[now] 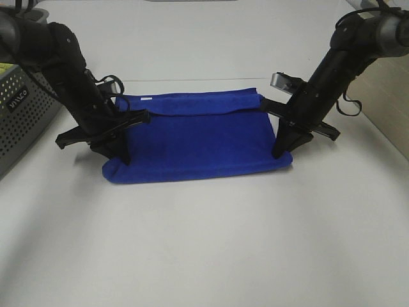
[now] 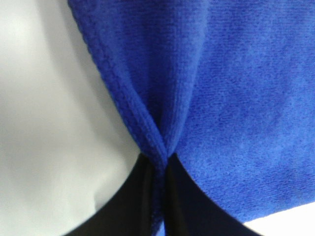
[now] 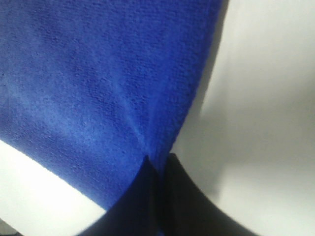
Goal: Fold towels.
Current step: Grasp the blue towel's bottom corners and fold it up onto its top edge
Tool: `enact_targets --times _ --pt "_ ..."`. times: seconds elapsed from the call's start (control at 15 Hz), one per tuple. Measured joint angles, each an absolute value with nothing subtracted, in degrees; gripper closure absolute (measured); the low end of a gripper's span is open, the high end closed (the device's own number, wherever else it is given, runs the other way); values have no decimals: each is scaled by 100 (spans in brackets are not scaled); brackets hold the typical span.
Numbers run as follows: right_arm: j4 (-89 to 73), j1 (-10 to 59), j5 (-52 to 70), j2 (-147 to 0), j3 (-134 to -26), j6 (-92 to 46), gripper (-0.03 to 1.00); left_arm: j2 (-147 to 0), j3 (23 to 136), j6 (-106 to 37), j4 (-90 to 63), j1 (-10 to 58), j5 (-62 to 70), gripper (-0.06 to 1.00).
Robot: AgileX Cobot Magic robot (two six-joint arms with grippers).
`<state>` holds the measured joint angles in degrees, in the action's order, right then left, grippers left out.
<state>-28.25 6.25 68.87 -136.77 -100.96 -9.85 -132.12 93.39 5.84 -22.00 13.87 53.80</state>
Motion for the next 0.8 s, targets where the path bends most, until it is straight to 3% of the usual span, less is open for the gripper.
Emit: enact_targets --times 0.4,0.6,0.8 --pt "-2802 630 5873 -12296 -7403 -1003 95 -12107 7420 441 -2229 1570 5025 90" --pt "-2819 630 5838 -12021 -7603 -1003 95 -11763 7615 441 -2200 1570 4922 90" --pt "-2825 630 5804 -12101 -8589 -1003 95 -11803 8342 619 -2063 1478 4887 90"
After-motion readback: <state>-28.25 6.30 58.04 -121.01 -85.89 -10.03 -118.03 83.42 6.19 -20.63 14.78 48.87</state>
